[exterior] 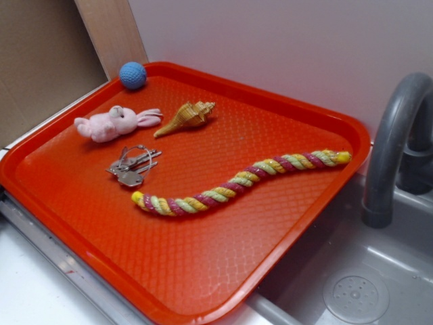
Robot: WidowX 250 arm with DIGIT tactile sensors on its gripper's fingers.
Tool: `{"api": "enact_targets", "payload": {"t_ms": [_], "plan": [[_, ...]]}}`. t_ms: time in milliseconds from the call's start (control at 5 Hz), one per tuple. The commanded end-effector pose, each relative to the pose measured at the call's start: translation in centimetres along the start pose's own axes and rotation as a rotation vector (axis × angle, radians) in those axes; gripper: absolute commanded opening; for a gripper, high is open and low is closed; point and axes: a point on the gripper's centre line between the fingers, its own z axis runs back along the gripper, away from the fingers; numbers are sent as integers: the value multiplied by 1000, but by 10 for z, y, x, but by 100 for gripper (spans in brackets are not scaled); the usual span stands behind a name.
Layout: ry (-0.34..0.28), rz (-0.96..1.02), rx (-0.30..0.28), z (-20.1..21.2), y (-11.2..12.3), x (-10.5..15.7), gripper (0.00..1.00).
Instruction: Grab the multicolored rope.
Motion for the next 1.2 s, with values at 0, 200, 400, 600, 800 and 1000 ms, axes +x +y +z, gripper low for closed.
{"api": "enact_targets", "payload": {"t_ms": [0, 200, 400, 600, 800, 1000], "plan": [[0, 0, 0, 0, 0, 0, 100], [-38, -147, 19, -12, -49, 8, 100], [-83, -268, -28, -21, -84, 13, 100], [-145, -415, -125, -21, -135, 25, 100], [-202, -497, -160, -30, -182, 35, 100], [-201, -557, -131, -53, -217, 36, 100]]}}
